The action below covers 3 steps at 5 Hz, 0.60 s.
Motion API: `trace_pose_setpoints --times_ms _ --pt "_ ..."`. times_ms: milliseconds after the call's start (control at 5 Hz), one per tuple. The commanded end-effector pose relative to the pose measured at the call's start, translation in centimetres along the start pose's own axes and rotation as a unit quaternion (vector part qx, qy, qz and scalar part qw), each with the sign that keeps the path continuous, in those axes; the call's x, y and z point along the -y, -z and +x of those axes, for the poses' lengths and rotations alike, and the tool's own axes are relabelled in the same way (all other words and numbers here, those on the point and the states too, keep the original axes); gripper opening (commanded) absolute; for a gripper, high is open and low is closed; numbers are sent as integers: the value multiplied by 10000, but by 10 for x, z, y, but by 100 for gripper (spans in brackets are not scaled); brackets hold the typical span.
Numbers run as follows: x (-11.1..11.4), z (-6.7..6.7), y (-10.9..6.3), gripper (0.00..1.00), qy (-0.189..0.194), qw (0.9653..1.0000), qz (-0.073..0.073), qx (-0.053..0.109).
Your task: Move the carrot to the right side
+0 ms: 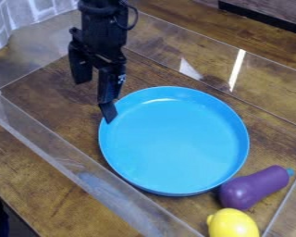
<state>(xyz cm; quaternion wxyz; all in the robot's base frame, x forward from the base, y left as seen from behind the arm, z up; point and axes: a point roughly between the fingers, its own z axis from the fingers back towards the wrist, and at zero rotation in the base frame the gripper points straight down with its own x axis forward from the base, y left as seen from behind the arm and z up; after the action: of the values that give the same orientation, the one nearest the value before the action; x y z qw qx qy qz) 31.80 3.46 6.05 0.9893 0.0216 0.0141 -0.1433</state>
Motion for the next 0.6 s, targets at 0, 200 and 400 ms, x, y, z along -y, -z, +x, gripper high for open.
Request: trace_pose_setpoints --times_ms 0,200,400 --pt "-16 11 -6 100 -132 9994 127 282" --pt "-18 16 2 100 -102 9994 162 294" --pt "-21 20 7 100 -85 9993 182 315"
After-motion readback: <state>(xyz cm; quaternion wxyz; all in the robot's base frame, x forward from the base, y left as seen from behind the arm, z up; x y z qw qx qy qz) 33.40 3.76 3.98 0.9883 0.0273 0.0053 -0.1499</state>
